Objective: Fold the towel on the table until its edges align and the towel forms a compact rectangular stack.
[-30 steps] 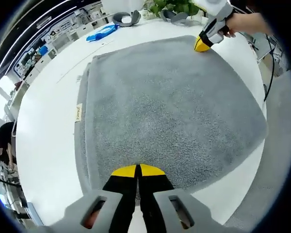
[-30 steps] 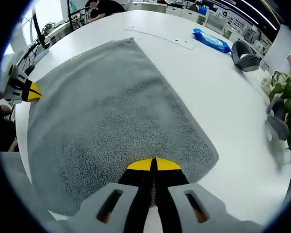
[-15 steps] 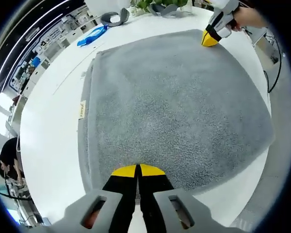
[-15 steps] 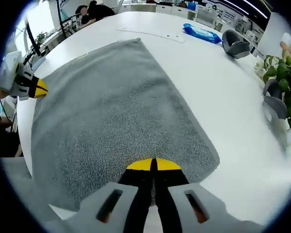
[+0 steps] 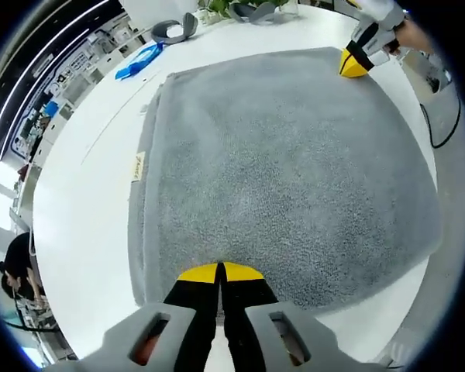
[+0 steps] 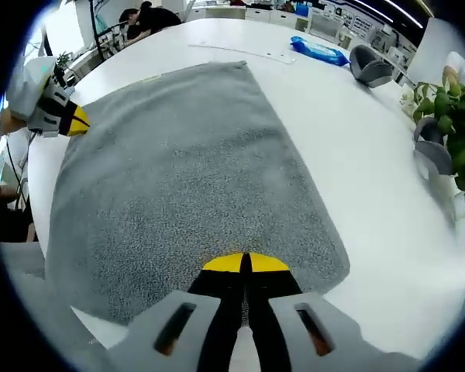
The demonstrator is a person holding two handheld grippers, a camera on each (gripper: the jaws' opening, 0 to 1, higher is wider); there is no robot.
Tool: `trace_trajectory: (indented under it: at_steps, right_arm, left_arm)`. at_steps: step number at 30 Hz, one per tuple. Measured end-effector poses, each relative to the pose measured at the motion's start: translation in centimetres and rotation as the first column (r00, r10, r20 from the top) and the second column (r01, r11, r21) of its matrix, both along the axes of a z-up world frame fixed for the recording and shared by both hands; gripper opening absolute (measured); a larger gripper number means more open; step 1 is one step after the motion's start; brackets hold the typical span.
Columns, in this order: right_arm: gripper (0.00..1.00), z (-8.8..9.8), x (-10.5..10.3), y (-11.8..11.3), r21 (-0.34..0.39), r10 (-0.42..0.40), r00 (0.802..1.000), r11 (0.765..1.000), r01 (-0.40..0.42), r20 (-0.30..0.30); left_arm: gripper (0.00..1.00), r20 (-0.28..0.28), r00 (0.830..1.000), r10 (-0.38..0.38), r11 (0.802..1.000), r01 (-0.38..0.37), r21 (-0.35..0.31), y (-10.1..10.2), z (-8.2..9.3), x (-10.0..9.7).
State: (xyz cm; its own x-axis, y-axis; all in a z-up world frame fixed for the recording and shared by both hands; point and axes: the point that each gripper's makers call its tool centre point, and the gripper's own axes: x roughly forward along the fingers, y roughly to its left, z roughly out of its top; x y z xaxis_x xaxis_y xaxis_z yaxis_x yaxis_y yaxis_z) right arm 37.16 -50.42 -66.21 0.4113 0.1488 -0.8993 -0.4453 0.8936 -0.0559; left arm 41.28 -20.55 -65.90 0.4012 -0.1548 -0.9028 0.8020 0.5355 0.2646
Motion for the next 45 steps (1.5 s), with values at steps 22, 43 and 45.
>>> trace_trajectory:
  at_steps: [22,43,45]
  right_arm:
    - [0.00,0.1,-4.9,1.4,0.096,-0.101,0.994,0.991,0.098,0.033]
    - [0.00,0.1,-8.6,4.3,0.145,-0.070,0.997,0.987,0.066,0.027]
    - [0.00,0.1,-9.0,4.8,0.157,-0.071,0.997,0.985,0.067,0.025]
  left_arm:
    - [0.00,0.027,0.999,-0.047,0.998,0.048,-0.046,-0.8,0.1,3.8]
    - [0.00,0.008,0.999,-0.036,0.992,0.036,-0.122,-2.2,0.0,6.9]
    - [0.00,0.006,0.999,-0.035,0.992,0.035,-0.123,-2.4,0.1,7.3]
